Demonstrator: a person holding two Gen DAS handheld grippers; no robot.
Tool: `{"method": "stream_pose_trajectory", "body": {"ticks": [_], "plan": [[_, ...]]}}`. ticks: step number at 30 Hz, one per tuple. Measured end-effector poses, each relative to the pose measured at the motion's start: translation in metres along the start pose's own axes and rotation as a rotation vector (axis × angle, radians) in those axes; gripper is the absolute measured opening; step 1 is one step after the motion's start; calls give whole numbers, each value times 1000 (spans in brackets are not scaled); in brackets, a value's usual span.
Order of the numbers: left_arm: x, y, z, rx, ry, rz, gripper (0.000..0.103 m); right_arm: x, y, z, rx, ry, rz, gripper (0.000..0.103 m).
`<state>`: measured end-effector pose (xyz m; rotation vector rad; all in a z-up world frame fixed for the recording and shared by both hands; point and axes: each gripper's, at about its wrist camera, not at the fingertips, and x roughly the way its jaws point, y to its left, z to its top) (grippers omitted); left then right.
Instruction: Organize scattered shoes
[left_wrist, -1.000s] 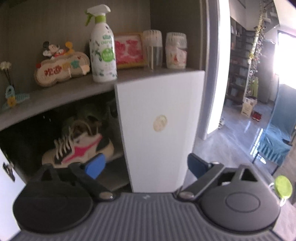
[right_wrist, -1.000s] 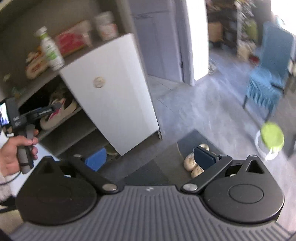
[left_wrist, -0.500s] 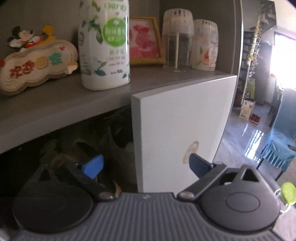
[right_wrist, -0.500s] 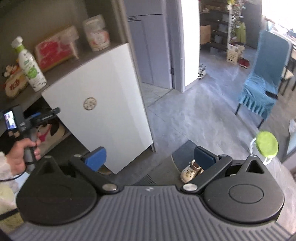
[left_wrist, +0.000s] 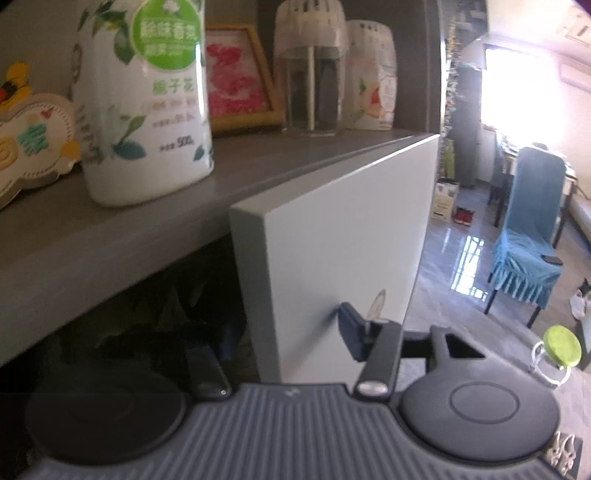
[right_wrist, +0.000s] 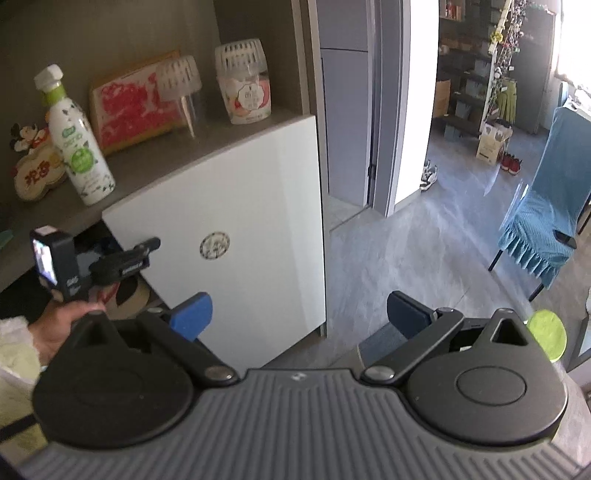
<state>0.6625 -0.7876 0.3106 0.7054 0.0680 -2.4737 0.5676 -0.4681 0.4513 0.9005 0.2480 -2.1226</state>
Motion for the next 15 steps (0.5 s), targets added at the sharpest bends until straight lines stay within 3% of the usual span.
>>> {"method": "stream_pose_trajectory", "body": {"ticks": [6, 11, 15], "plan": [[-3, -3, 5, 22, -16, -29, 55, 12, -2, 13, -13, 9, 5, 103], [-6, 1, 7, -28, -13, -48, 50, 18, -4, 17, -34, 23, 17, 103], [-11, -2, 13, -23, -9, -62, 48, 28, -13, 16, -18, 42, 65, 103]]}}
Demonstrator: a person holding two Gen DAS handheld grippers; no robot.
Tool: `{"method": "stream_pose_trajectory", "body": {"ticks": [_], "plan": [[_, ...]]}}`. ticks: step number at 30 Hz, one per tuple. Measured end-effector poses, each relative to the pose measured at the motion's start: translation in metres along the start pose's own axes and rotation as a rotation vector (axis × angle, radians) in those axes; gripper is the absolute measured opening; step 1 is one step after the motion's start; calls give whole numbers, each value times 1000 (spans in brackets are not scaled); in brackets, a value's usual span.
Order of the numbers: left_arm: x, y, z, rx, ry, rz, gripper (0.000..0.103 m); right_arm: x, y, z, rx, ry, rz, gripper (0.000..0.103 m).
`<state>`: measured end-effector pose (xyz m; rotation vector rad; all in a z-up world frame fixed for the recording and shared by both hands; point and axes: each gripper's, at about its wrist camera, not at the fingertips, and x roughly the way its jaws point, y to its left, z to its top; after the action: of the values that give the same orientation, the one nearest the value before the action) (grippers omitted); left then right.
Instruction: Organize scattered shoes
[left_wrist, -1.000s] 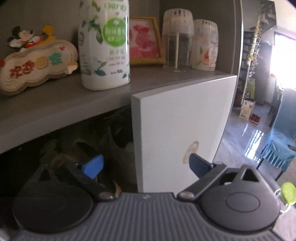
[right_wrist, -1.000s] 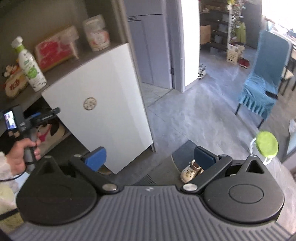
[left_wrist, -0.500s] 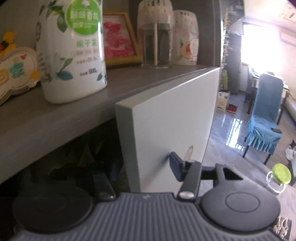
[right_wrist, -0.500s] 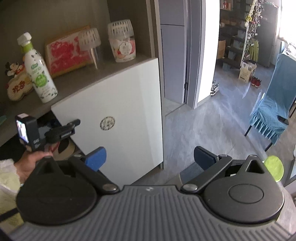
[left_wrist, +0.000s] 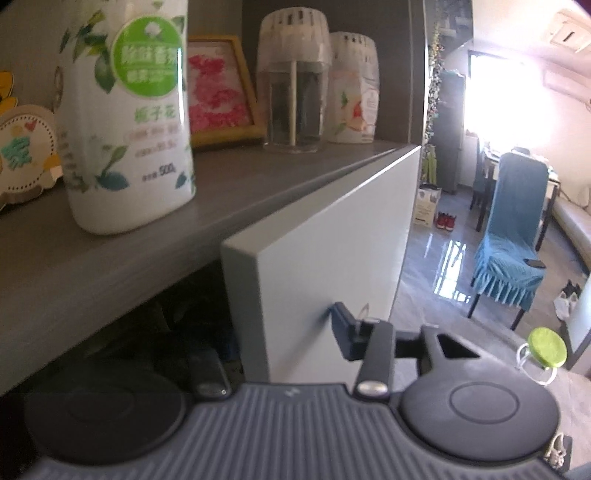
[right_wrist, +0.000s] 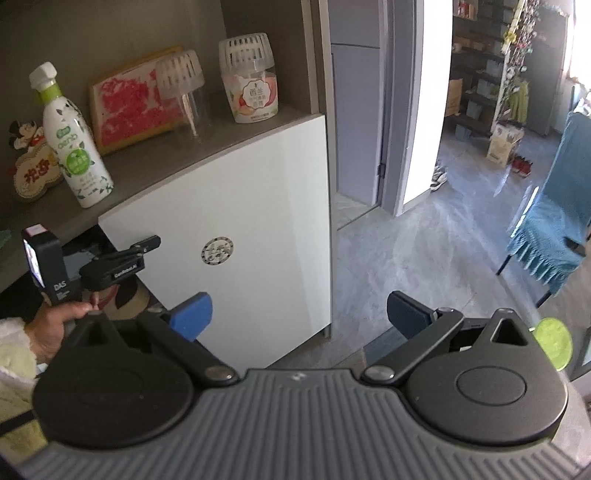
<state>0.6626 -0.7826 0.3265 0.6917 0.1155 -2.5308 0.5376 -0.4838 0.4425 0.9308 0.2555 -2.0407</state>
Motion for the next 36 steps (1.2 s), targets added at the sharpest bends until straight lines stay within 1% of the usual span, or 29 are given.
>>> {"method": "stream_pose_trajectory", "body": {"ticks": [3, 5, 10, 12, 15, 17, 21, 23, 25, 28, 30, 32, 34, 36], "plan": [[-5, -13, 4, 40, 7, 9, 47, 9, -6, 0, -12, 26, 42, 103], [-10, -23, 3, 62, 14, 13, 47, 11, -12, 3, -25, 26, 69, 103], [-30, -70, -5, 132, 43, 24, 46, 11, -33, 5, -34, 18, 134, 103], [-39, -97, -7, 129, 64, 34, 44, 7, -47, 1, -16, 22, 152, 103], [-50, -134, -8, 94, 88, 57, 44, -7, -74, -12, 36, 12, 165, 103], [-55, -158, -10, 101, 98, 70, 44, -19, -97, -21, 90, -4, 157, 103], [-60, -210, -11, 174, 124, 137, 37, -43, -146, -42, 219, -28, 146, 103], [-57, -229, -9, 191, 136, 146, 35, -56, -166, -55, 260, -39, 140, 103], [-57, -250, -9, 230, 151, 153, 32, -66, -182, -67, 290, -47, 129, 103], [-55, -281, -6, 270, 174, 142, 26, -79, -209, -94, 365, -48, 111, 103], [-52, -308, -1, 290, 192, 144, 26, -84, -228, -115, 436, -42, 97, 103], [-48, -327, 2, 271, 206, 169, 26, -90, -241, -130, 485, -45, 78, 103], [-44, -344, 6, 242, 220, 192, 26, -101, -256, -152, 539, -62, 42, 103], [-39, -361, 9, 236, 235, 213, 27, -111, -265, -170, 583, -73, 6, 103]]}}
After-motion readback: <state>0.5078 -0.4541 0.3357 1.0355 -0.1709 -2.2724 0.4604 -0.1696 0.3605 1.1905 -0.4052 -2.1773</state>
